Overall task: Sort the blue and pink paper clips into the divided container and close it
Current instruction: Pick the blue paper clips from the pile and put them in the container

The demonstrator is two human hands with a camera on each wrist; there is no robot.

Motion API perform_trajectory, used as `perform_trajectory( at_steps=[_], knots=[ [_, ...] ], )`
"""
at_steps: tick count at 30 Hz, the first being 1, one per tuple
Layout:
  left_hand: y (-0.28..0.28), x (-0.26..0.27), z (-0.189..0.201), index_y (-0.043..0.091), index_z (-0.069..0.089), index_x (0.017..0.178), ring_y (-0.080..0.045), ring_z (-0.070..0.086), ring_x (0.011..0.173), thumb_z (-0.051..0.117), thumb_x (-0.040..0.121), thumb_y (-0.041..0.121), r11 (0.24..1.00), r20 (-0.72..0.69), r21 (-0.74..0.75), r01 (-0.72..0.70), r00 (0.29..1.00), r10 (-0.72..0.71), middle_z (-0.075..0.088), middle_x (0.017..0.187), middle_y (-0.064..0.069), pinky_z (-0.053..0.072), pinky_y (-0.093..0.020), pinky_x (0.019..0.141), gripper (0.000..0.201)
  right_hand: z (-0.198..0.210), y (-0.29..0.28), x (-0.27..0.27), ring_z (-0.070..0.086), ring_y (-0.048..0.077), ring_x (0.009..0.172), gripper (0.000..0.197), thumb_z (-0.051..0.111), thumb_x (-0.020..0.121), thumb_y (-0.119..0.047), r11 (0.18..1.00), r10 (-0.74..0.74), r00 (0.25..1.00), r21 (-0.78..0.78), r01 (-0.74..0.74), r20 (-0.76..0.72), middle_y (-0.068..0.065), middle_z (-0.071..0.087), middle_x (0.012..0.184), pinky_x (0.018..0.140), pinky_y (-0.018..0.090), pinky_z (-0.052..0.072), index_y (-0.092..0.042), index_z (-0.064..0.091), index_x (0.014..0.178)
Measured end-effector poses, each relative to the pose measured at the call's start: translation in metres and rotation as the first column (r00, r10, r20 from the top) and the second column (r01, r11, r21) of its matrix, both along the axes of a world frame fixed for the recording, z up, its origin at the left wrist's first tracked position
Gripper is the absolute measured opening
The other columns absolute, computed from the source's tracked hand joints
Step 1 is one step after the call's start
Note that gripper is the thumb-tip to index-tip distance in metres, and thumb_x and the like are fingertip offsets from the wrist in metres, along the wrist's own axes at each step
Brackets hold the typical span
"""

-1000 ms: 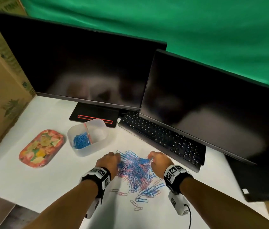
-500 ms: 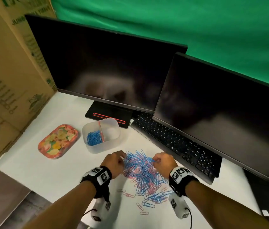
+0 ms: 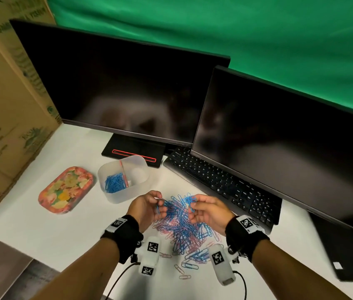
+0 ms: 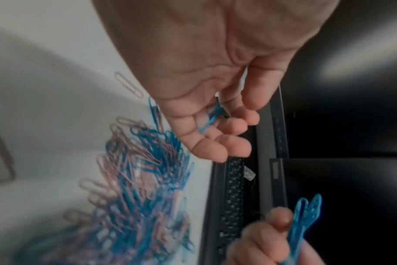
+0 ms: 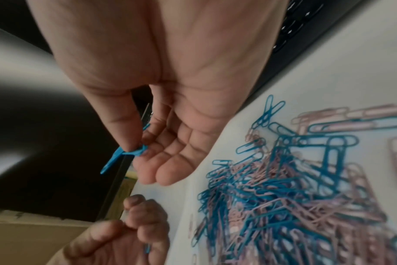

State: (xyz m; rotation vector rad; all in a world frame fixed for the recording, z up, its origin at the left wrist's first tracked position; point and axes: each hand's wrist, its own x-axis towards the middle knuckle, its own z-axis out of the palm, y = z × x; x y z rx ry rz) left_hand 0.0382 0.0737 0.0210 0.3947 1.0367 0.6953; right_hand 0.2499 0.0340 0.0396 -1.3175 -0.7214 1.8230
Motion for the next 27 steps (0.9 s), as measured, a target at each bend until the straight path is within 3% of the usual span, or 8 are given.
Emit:
perform_trajectory(
  at_steps=[5, 9, 13, 15, 18, 21, 23, 27],
  knots=[
    [-0.004, 0.017, 0.012, 0.014, 0.056, 0.079, -0.017, 0.054, 0.058, 0.047, 0.092, 0.033, 0.999, 0.027, -0.035, 0.021, 0.999, -0.02, 0.054, 0.068, -0.003, 0.041, -0.029, 0.06, 0.025, 0.01, 0.008, -0.022, 0.06, 0.018, 0.054, 0.017, 0.05, 0.09, 0.008, 0.998, 0.034, 0.997, 0.048, -0.038, 0.075, 0.018, 0.061, 0.075, 0.049, 0.023, 0.051, -0.004, 0.06, 0.084],
    [-0.006, 0.034, 0.021, 0.012, 0.061, 0.081, -0.018, 0.053, 0.059, 0.048, 0.095, 0.04, 0.999, 0.067, -0.026, -0.028, 0.997, 0.029, 0.058, 0.067, -0.007, 0.043, -0.027, 0.061, 0.034, 0.011, 0.023, -0.042, 0.055, 0.008, 0.041, 0.014, 0.055, 0.089, 0.006, 0.988, 0.03, 0.91, 0.126, -0.089, 0.413, 0.013, 0.062, 0.066, 0.043, 0.019, 0.047, 0.01, 0.06, 0.101],
    [-0.003, 0.039, 0.022, 0.01, 0.061, 0.088, -0.019, 0.058, 0.065, 0.043, 0.098, 0.036, 0.981, 0.06, -0.061, -0.182, 0.981, 0.186, 0.066, 0.076, -0.01, 0.046, -0.028, 0.062, 0.033, 0.025, 0.033, -0.058, 0.059, 0.007, 0.046, 0.015, 0.065, 0.085, -0.006, 0.943, 0.085, 0.757, 0.193, -0.271, 0.647, 0.005, 0.069, 0.074, 0.05, 0.018, 0.05, -0.011, 0.069, 0.098],
    [0.002, 0.035, 0.018, 0.009, 0.059, 0.095, -0.019, 0.061, 0.066, 0.042, 0.097, 0.031, 0.97, 0.027, -0.083, -0.228, 0.973, 0.231, 0.067, 0.08, -0.011, 0.047, -0.03, 0.061, 0.028, 0.03, 0.036, -0.06, 0.064, 0.007, 0.053, 0.019, 0.064, 0.085, -0.008, 0.918, 0.12, 0.729, 0.204, -0.339, 0.674, -0.001, 0.071, 0.077, 0.057, 0.018, 0.052, -0.017, 0.071, 0.099],
    [0.009, 0.021, 0.014, 0.014, 0.051, 0.072, -0.016, 0.046, 0.05, 0.043, 0.092, 0.029, 0.962, -0.004, -0.121, -0.247, 0.969, 0.248, 0.052, 0.06, -0.002, 0.036, -0.025, 0.053, 0.025, 0.023, 0.038, -0.047, 0.064, 0.01, 0.06, 0.019, 0.064, 0.084, -0.01, 0.928, 0.053, 0.701, 0.225, -0.298, 0.711, -0.004, 0.068, 0.07, 0.066, 0.028, 0.057, -0.029, 0.07, 0.083],
    [0.011, 0.006, 0.008, 0.02, 0.036, 0.06, -0.017, 0.027, 0.05, 0.041, 0.092, 0.043, 0.961, -0.059, -0.144, -0.238, 0.971, 0.232, 0.035, 0.055, 0.0, 0.021, -0.026, 0.053, 0.04, 0.008, 0.026, -0.025, 0.06, 0.004, 0.061, 0.015, 0.062, 0.085, -0.015, 0.92, 0.085, 0.502, 0.125, -0.371, 0.861, -0.01, 0.065, 0.069, 0.061, 0.015, 0.05, -0.026, 0.072, 0.084],
    [0.01, -0.001, 0.001, 0.021, 0.031, 0.058, -0.016, 0.021, 0.047, 0.04, 0.092, 0.044, 0.971, -0.153, -0.137, -0.199, 0.972, 0.177, 0.028, 0.053, 0.001, 0.016, -0.026, 0.052, 0.042, -0.006, 0.012, -0.017, 0.062, 0.009, 0.064, 0.014, 0.06, 0.086, -0.015, 0.915, 0.186, 0.433, 0.005, -0.404, 0.882, -0.005, 0.067, 0.075, 0.058, 0.016, 0.051, -0.02, 0.072, 0.089],
    [0.008, -0.01, -0.009, 0.02, 0.029, 0.058, -0.014, 0.014, 0.041, 0.035, 0.089, 0.028, 0.986, -0.285, -0.102, -0.128, 0.954, 0.094, 0.021, 0.048, 0.002, 0.015, -0.021, 0.049, 0.033, -0.035, -0.006, -0.014, 0.059, 0.017, 0.074, 0.016, 0.06, 0.085, -0.022, 0.88, 0.296, 0.337, -0.118, -0.46, 0.894, -0.006, 0.06, 0.075, 0.079, 0.026, 0.055, -0.023, 0.068, 0.098]
  ],
)
